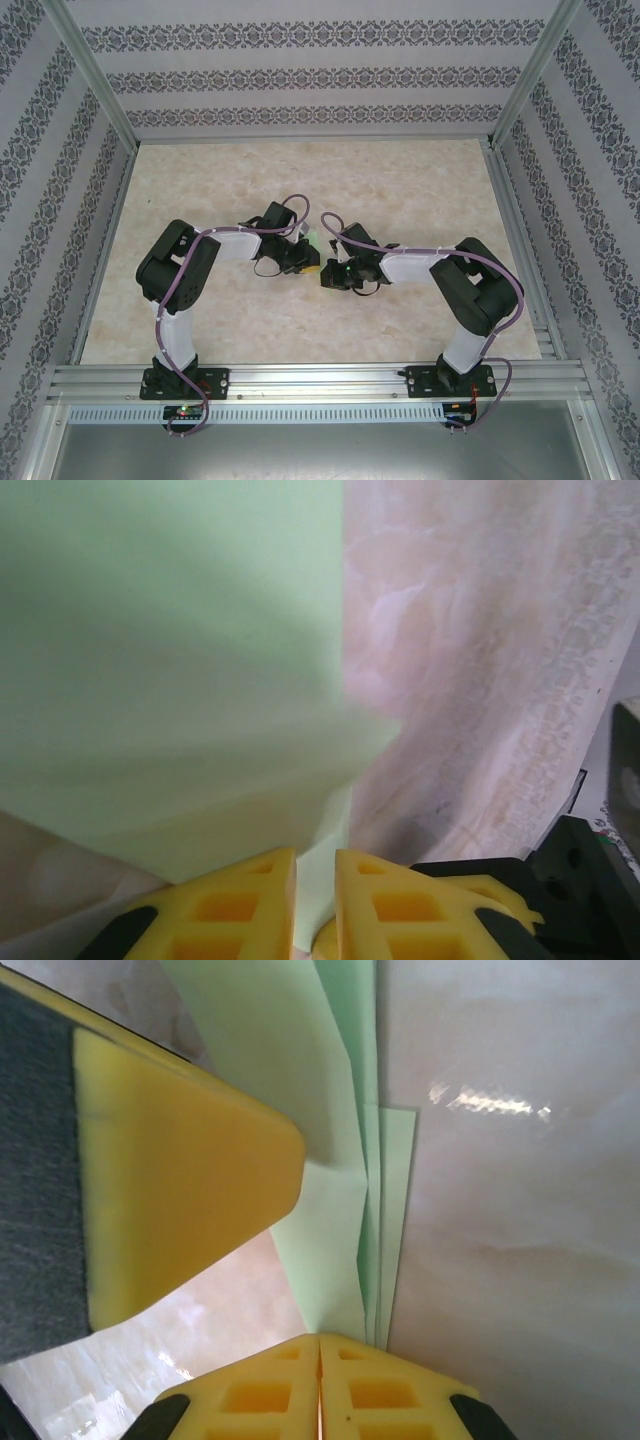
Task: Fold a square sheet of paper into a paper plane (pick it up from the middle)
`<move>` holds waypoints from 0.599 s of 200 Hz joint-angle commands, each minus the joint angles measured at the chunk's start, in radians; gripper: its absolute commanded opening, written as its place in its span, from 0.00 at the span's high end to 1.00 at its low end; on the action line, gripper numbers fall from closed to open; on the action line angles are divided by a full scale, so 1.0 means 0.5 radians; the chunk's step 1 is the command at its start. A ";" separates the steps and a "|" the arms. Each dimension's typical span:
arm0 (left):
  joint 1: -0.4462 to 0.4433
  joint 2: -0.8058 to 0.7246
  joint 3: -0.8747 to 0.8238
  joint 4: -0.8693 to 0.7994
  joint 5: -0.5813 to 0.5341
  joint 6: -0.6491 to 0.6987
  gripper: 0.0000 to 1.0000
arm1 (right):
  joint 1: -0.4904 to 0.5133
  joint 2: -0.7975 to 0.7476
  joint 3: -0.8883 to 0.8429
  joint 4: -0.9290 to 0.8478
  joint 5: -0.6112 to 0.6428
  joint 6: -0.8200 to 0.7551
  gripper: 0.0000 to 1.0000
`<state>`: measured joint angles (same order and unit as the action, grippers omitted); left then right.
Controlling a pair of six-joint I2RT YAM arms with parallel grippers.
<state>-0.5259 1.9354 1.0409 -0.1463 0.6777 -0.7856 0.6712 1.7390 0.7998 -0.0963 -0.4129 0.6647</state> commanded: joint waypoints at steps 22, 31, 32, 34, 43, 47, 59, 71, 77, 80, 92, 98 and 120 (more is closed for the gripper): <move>-0.001 -0.161 -0.048 0.143 0.084 0.089 0.82 | -0.032 0.059 -0.084 -0.023 0.065 0.066 0.94; -0.001 -0.173 -0.081 0.151 0.089 0.087 0.82 | -0.036 0.058 -0.087 -0.026 0.069 0.069 0.95; -0.002 -0.173 -0.081 0.153 0.089 0.088 0.82 | -0.037 0.057 -0.089 -0.027 0.070 0.069 0.95; -0.003 -0.174 -0.090 0.156 0.089 0.088 0.83 | -0.036 0.059 -0.088 -0.028 0.069 0.069 0.95; -0.007 -0.179 -0.122 0.164 0.097 0.087 0.84 | -0.041 0.060 -0.082 -0.045 0.072 0.071 0.96; -0.010 -0.180 -0.130 0.161 0.096 0.088 0.84 | -0.043 0.063 -0.081 -0.049 0.074 0.073 0.96; -0.018 -0.174 -0.151 0.149 0.086 0.089 0.85 | -0.046 0.067 -0.080 -0.061 0.077 0.073 0.97; -0.022 -0.161 -0.161 0.142 0.082 0.094 0.87 | -0.048 0.074 -0.075 -0.075 0.077 0.073 0.98; -0.028 -0.150 -0.161 0.144 0.078 0.094 0.87 | -0.051 0.076 -0.073 -0.077 0.075 0.073 0.98; -0.028 -0.143 -0.159 0.142 0.079 0.097 0.87 | -0.052 0.077 -0.070 -0.080 0.074 0.073 0.98; -0.037 -0.117 -0.147 0.123 0.074 0.106 0.88 | -0.057 0.082 -0.065 -0.091 0.072 0.073 0.98; -0.043 -0.098 -0.134 0.112 0.077 0.113 0.88 | -0.054 0.087 -0.063 -0.096 0.073 0.073 0.98; -0.053 -0.057 -0.104 0.096 0.068 0.131 0.88 | -0.056 0.101 -0.056 -0.103 0.067 0.073 0.98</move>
<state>-0.5354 1.8759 0.9668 -0.0959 0.7021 -0.7593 0.6537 1.7393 0.7891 -0.0784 -0.4320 0.6903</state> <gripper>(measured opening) 0.118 0.050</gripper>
